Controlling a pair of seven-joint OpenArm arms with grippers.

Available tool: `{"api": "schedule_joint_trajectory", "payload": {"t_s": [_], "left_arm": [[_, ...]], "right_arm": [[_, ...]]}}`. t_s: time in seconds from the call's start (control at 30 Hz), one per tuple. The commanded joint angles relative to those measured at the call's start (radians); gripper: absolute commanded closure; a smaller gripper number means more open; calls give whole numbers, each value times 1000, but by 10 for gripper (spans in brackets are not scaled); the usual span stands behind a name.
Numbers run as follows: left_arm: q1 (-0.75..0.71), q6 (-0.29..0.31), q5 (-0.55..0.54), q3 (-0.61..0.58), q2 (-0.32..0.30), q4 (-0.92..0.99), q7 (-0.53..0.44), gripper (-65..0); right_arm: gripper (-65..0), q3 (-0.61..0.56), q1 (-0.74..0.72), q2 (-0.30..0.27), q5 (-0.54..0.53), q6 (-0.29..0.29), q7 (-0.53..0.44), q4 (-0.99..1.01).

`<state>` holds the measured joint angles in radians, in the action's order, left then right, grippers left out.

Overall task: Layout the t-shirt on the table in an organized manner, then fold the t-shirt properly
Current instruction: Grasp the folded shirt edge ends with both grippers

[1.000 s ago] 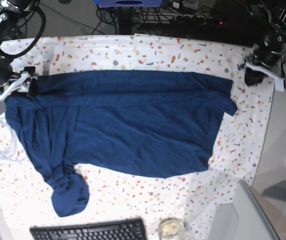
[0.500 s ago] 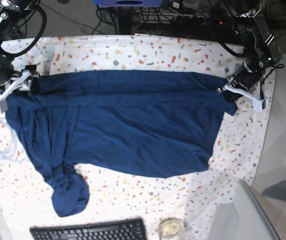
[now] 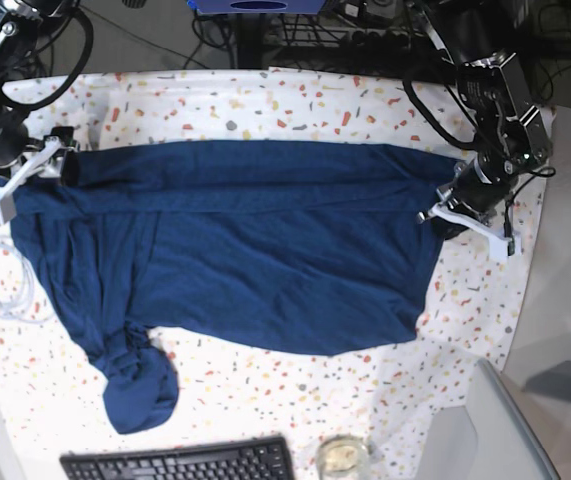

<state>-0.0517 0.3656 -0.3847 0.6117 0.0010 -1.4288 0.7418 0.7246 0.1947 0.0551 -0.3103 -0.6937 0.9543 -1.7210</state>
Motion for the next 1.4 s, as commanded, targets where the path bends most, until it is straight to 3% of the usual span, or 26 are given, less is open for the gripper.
{"api": "schedule_joint_trajectory", "payload": {"t_s": [0.0,0.13,0.3,0.83,0.87,1.0,1.07,1.37], "left_arm": [[-32,-1,-13,9,-11,-59,-23,0],[-136,-1,-13,43,-16,-145,-26,0],[-181,5,-18,136,-16,-120,-26,0],[-196,6,-21,142,-9,-30,-28,0],[-196,6,-21,142,-9,-28,-28,-35],[-195,6,-21,142,-9,-25,-29,-311],[-190,6,-21,142,-8,-22,-29,-397],[-132,6,-21,133,11,124,-61,-410]], "right_arm": [[-438,3,-7,-10,-13,-4,-16,-15],[-438,3,-10,-11,-13,-4,-16,-15],[-438,3,-13,-11,-13,-4,-16,-15],[-438,3,-5,-10,-13,-4,-16,-12],[-438,3,-5,-10,-13,-4,-16,-3],[-438,3,-5,-11,-13,-4,-18,42],[-438,3,-5,-11,-13,-4,-18,57],[-438,3,-8,-11,-14,-4,-18,59]]}}
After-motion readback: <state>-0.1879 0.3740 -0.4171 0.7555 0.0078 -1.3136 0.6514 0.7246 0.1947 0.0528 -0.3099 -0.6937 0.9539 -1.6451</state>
